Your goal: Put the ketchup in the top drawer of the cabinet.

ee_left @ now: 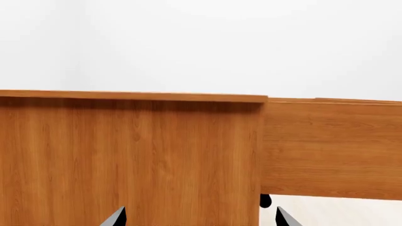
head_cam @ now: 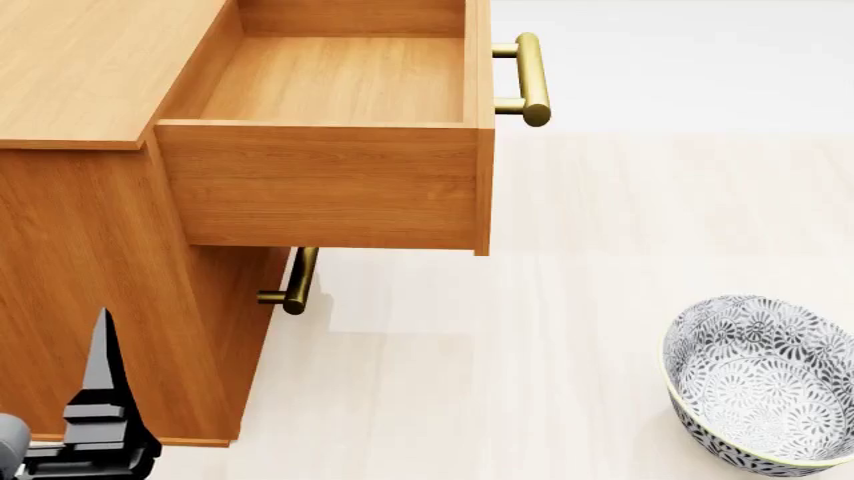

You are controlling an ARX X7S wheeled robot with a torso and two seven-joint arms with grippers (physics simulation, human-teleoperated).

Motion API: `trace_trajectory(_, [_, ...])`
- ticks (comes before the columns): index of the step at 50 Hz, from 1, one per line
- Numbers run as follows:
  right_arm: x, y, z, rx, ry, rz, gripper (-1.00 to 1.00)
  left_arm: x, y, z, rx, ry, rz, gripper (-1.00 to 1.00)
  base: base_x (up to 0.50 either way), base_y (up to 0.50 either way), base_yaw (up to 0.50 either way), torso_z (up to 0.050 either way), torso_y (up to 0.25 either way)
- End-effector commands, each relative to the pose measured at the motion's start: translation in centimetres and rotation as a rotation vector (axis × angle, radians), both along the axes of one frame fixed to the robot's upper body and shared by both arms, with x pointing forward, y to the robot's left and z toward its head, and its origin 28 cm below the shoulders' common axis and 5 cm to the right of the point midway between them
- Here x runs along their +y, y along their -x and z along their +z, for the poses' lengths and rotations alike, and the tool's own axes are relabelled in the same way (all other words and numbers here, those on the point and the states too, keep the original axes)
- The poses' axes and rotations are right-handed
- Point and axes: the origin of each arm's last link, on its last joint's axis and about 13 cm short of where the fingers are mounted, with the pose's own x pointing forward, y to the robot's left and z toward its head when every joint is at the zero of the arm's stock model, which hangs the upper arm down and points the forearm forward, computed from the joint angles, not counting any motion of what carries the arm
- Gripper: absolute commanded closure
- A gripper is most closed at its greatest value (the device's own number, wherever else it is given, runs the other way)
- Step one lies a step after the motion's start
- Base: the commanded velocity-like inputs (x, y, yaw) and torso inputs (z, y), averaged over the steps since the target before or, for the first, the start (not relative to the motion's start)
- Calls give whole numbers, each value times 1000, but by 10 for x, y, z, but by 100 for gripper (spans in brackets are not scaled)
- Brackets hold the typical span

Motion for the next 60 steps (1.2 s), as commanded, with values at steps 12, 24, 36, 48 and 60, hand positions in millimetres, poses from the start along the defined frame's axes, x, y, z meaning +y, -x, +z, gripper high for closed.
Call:
trace_trajectory(12, [-5,2,-33,20,-30,-34,-100,1,-2,-2,8,-1,5,-100,0,0,0,0,0])
trace_trajectory(24, [-1,-4,-38,29,-39,-30,-100,2,-4,-3,11,-2,10,-100,0,0,0,0,0])
trace_trajectory(36, [2,-5,-45,36,-53,-34,-100,2,-4,-4,13,-2,10,-100,0,0,0,0,0])
trace_trajectory(48, [2,-6,-55,48,-65,-40,-100,2,-5,-6,17,1,10,-100,0,0,0,0,0])
trace_trajectory(60, [3,-10,-61,54,-80,-46,-100,2,-6,-6,20,4,12,-100,0,0,0,0,0])
